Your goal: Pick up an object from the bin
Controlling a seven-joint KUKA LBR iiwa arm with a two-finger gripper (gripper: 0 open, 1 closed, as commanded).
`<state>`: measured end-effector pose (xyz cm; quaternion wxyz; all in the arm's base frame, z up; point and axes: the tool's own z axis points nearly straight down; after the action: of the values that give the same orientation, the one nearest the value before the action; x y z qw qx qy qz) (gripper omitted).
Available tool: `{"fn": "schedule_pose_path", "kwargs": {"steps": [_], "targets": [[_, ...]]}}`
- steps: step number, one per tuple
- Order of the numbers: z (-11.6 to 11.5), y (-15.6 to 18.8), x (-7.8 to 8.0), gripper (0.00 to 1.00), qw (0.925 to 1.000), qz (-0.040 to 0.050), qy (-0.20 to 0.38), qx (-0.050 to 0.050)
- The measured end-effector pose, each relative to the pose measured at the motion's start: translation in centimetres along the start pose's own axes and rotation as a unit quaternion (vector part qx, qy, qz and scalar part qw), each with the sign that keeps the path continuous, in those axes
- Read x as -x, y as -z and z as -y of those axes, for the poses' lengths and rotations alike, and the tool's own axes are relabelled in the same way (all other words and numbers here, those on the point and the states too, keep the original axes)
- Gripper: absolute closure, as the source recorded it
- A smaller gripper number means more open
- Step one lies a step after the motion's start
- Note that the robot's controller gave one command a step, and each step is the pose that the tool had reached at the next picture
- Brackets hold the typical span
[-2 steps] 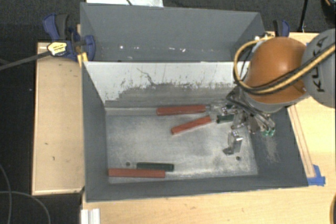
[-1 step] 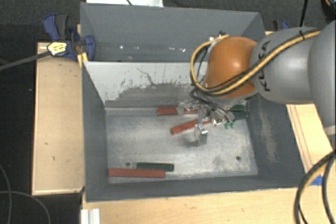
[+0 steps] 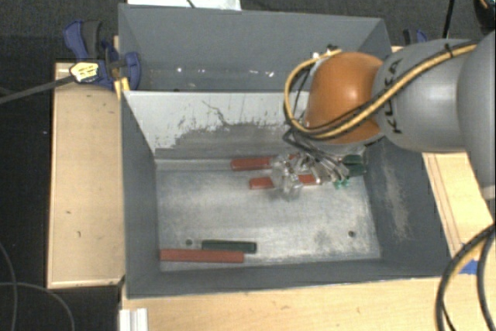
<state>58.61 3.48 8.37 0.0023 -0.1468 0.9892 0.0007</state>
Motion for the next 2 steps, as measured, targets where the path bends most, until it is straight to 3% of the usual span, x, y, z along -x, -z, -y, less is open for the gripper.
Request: {"fn": "schedule_pose_path", "kwargs": {"steps": [1,2], "targets": [[0.0,0.0,0.0,0.00,1.0000,-0.0001,-0.001,0.000],[1.2,-1.3,0.5,0.00,0.9998,0.0015,0.022,-0.001]]}}
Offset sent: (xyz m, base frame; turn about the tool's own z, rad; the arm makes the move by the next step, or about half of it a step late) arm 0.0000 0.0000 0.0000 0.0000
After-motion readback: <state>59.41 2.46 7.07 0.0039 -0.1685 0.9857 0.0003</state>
